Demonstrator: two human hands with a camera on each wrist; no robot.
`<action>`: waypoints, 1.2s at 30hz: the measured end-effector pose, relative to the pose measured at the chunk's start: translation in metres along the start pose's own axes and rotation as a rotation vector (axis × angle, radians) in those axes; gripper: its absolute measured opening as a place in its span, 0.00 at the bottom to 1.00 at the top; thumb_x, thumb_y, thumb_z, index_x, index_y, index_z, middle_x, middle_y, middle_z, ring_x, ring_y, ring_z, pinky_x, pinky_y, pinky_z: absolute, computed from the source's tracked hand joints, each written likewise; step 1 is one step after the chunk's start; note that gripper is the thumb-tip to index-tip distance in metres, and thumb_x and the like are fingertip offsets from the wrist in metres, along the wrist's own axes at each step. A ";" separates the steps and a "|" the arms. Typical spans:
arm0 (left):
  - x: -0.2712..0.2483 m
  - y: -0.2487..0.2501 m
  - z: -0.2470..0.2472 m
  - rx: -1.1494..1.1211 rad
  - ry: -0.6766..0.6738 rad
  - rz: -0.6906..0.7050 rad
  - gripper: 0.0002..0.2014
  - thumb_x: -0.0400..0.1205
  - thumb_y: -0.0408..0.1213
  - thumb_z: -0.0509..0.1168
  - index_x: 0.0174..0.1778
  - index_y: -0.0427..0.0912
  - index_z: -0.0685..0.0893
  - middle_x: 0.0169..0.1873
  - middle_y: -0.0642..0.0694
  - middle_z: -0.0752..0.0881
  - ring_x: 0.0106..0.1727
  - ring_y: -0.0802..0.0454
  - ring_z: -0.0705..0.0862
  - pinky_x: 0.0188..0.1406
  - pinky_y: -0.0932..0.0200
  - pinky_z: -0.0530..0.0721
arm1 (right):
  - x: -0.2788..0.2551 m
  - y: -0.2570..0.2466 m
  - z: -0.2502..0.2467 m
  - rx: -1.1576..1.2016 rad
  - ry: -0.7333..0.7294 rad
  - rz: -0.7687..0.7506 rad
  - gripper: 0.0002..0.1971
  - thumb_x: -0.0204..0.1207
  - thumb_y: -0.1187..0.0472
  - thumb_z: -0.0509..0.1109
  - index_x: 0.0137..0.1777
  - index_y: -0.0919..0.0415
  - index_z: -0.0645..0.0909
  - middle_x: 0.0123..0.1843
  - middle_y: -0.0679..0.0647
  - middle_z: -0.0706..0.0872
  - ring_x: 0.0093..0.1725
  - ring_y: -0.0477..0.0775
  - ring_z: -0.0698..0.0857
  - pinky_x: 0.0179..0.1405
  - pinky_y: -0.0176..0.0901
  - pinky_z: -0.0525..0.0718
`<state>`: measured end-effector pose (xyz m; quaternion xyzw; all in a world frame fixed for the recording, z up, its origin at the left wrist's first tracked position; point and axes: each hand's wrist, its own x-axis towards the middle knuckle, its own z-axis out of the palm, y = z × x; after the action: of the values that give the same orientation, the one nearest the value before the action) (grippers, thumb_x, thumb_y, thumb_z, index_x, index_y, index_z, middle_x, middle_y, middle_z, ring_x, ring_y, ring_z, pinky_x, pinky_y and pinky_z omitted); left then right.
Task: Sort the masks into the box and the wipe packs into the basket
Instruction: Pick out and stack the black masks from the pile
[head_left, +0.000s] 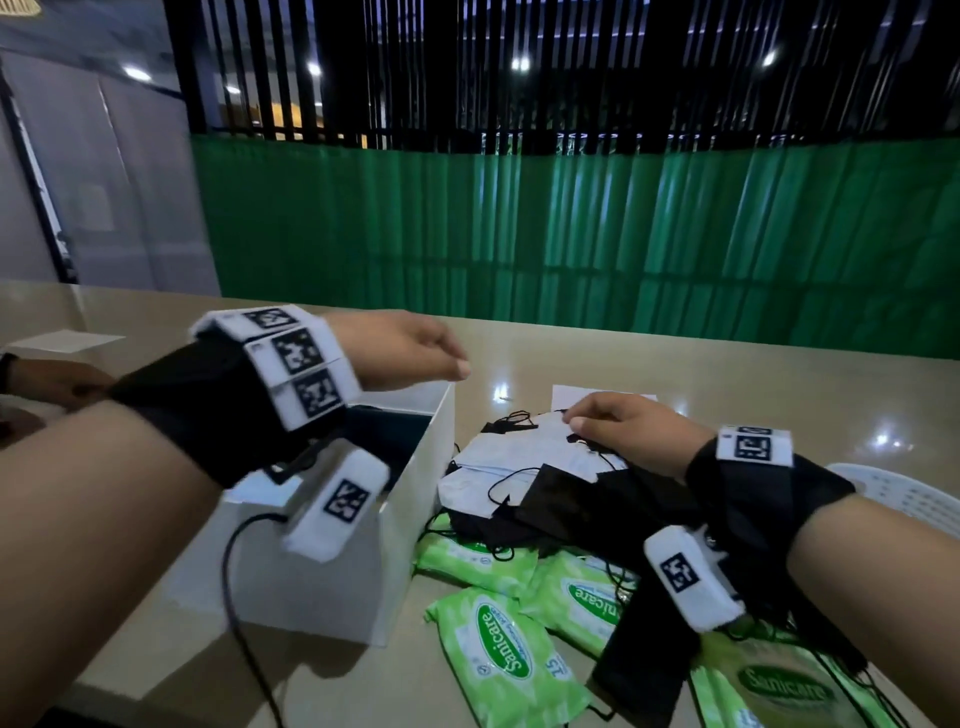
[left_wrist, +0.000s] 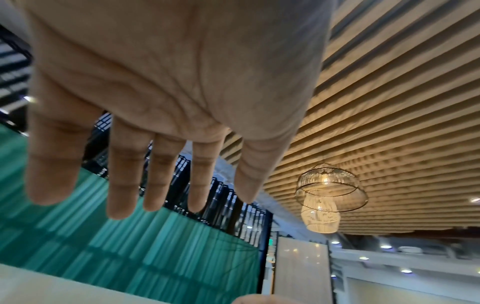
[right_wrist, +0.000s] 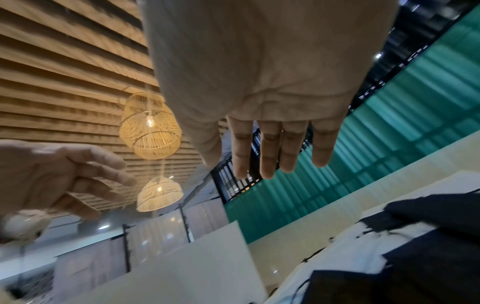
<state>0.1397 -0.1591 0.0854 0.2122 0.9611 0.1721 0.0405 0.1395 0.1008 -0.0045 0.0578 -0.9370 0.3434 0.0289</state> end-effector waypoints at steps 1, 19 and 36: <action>0.004 0.013 0.004 -0.033 0.001 0.035 0.15 0.81 0.56 0.60 0.62 0.60 0.78 0.61 0.60 0.80 0.61 0.58 0.79 0.69 0.51 0.76 | -0.002 0.011 -0.007 -0.005 0.036 0.030 0.06 0.80 0.51 0.66 0.50 0.50 0.84 0.49 0.44 0.88 0.52 0.48 0.85 0.56 0.37 0.78; 0.113 0.032 0.182 -0.257 -0.162 -0.356 0.27 0.81 0.47 0.65 0.69 0.31 0.75 0.68 0.38 0.79 0.68 0.43 0.78 0.55 0.62 0.74 | -0.059 0.125 -0.038 -0.219 -0.042 0.669 0.31 0.76 0.39 0.65 0.74 0.57 0.69 0.69 0.55 0.78 0.67 0.54 0.78 0.61 0.37 0.71; 0.122 0.002 0.223 -1.580 0.074 -0.294 0.10 0.87 0.31 0.53 0.48 0.37 0.81 0.38 0.41 0.85 0.34 0.52 0.82 0.27 0.65 0.85 | -0.035 0.131 -0.023 -0.255 0.051 0.712 0.30 0.76 0.39 0.66 0.73 0.54 0.71 0.74 0.56 0.75 0.72 0.57 0.74 0.69 0.42 0.70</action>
<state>0.0640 -0.0361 -0.1234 -0.0135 0.5739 0.8012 0.1690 0.1578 0.2182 -0.0738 -0.2842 -0.9325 0.2139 -0.0622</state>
